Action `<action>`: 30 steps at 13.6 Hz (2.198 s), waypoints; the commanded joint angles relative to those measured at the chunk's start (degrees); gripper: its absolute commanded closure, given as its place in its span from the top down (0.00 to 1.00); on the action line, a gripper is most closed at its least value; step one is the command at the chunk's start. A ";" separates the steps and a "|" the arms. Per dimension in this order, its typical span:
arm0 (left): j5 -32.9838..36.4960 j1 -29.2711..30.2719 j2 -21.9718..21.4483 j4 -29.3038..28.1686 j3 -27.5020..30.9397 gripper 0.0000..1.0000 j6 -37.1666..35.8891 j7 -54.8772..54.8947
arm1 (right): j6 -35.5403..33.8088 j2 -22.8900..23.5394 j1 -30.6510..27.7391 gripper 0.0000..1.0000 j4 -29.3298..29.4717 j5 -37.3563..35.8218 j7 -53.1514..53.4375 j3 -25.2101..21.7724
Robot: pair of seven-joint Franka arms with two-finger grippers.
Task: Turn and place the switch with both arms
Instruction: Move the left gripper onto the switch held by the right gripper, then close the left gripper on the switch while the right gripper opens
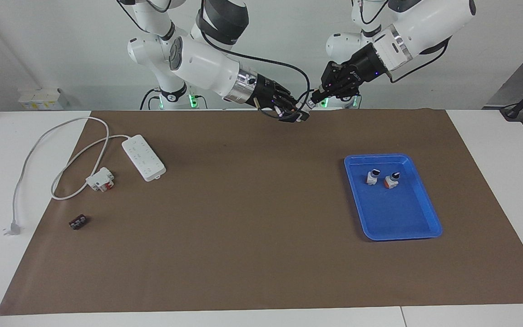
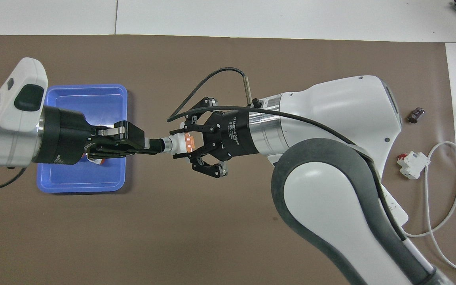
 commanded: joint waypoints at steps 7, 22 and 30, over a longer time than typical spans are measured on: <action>-2.58 -1.49 -0.86 -0.05 -2.76 0.00 4.32 -47.06 | 0.71 -0.69 0.01 0.00 -1.03 -0.75 0.91 0.44; -2.05 -1.22 -0.68 -1.02 -3.12 0.00 12.33 -93.53 | 0.71 -1.12 0.10 0.00 -1.65 -0.75 0.91 0.53; -1.70 -0.78 -0.68 -1.02 -3.03 0.00 12.07 -93.09 | -1.47 -1.91 0.10 0.99 -1.91 -2.14 -0.06 0.53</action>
